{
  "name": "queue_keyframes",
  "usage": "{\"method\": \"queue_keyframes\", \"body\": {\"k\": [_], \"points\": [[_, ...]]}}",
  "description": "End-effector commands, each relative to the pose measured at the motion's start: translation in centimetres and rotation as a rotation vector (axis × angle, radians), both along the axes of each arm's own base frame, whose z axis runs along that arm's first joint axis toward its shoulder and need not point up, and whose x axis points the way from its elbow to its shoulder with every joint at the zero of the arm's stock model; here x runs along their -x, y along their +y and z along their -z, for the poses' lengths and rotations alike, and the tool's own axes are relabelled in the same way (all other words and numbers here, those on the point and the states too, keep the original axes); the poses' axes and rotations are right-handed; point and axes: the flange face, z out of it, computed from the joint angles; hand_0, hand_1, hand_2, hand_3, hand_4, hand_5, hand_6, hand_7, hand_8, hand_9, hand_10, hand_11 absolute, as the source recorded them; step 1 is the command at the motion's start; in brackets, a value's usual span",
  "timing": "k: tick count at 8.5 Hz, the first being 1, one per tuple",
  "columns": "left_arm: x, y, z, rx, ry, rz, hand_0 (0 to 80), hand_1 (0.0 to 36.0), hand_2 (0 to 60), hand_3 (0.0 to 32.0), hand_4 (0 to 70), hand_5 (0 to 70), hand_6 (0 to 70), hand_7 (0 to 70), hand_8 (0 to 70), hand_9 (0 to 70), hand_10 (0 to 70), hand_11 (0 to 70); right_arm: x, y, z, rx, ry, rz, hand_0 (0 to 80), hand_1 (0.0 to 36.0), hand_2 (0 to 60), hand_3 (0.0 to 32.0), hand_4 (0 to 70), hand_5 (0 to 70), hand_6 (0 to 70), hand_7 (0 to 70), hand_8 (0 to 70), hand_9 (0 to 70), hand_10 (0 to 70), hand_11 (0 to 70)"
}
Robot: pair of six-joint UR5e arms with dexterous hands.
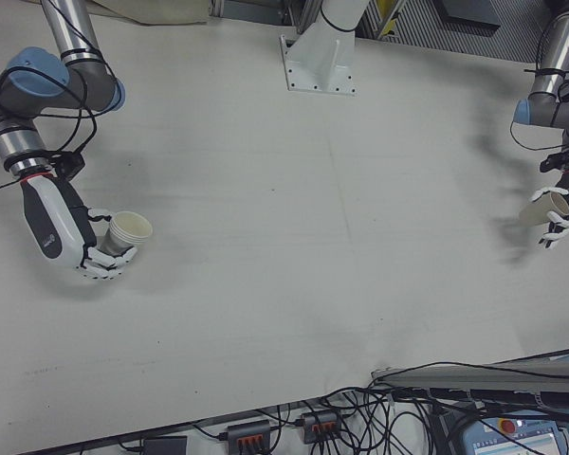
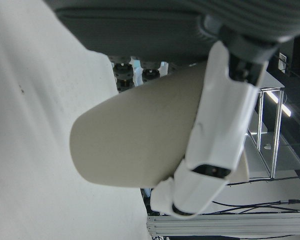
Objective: Pour water
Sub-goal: 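Lift both cups, raising the right hand's cup above the left hand's cup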
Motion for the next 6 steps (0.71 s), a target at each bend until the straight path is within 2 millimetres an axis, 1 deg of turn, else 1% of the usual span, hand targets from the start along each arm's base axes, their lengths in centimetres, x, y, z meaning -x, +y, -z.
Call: {"method": "queue_keyframes", "body": {"k": [1,2,3,4,6], "points": [[1.0,1.4,2.5,-0.008,0.004,-0.007,80.0,36.0,60.0,0.0,70.0,70.0,29.3,26.1,14.3,13.3,10.2,17.9,-0.9,0.3,10.1,-0.056,-0.077,-0.027,80.0,36.0,60.0,0.0,40.9,57.0,40.3,59.8,28.0,40.3,29.1,46.3],[0.9,1.4,4.7,-0.017,0.007,-0.013,80.0,36.0,60.0,0.0,70.0,70.0,30.3,26.1,14.3,13.0,9.7,17.1,-1.4,0.5,12.6,-0.010,-0.156,-0.083,80.0,36.0,60.0,0.0,42.8,55.6,40.7,58.2,27.8,39.6,28.8,45.9],[0.7,1.3,7.7,-0.021,0.013,-0.018,80.0,36.0,60.0,0.0,70.0,70.0,31.2,26.0,14.2,12.5,8.7,15.6,-1.6,0.5,15.0,0.001,-0.228,-0.100,80.0,36.0,60.0,0.0,45.9,55.3,41.3,57.5,27.5,38.8,28.0,44.7],[-0.2,0.5,10.7,-0.033,0.019,-0.030,80.0,36.0,60.0,0.0,70.0,70.0,32.3,26.0,14.3,12.2,8.2,14.8,-1.9,0.4,18.2,-0.010,-0.256,-0.127,80.0,36.0,60.0,0.0,52.4,58.2,43.9,60.2,28.0,39.4,27.5,44.0],[-4.2,-3.3,18.3,-0.070,0.005,-0.139,80.0,36.0,60.0,0.0,70.0,70.0,32.8,25.8,14.5,12.0,7.4,13.7,-2.6,-0.6,25.8,0.004,-0.354,-0.221,80.0,36.0,60.0,0.0,60.3,61.6,46.5,62.3,29.1,40.3,28.3,44.8]]}}
